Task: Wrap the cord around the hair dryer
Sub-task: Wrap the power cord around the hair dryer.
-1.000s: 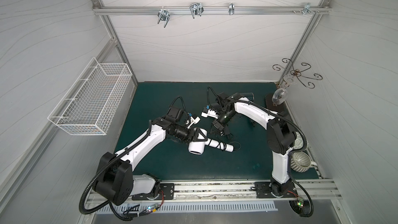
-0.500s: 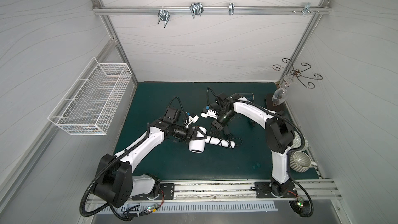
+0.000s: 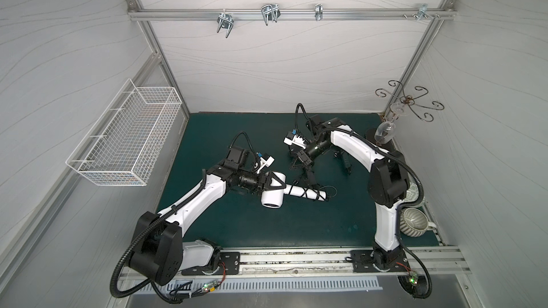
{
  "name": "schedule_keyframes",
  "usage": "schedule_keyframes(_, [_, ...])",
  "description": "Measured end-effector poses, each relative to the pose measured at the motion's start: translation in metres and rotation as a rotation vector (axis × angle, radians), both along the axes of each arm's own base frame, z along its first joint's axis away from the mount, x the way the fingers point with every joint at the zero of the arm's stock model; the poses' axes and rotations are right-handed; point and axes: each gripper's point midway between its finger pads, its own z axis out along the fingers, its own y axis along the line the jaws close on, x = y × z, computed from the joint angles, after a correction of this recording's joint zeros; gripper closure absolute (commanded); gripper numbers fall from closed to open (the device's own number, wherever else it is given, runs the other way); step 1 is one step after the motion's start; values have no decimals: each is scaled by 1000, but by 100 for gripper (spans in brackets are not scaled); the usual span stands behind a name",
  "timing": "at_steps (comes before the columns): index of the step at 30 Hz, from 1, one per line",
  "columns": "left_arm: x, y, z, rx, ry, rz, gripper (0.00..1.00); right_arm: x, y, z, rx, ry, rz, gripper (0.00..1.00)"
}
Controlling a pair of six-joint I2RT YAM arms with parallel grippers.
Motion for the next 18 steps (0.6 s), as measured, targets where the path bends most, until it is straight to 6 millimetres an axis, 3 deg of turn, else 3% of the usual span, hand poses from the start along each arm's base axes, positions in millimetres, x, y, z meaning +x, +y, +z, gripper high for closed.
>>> schedule_keyframes(7, [2,-3,0,-16,25,-1,100,7,-2,2,6,18,-26,61])
schedule_keyframes(12, [5,-5,-3,-25,49,5,100,22,-13,10,28,29,-83,58])
schedule_keyframes(18, [8,-7,-1,-43,68,8,100,33,-38,43,96,-4,-163,54])
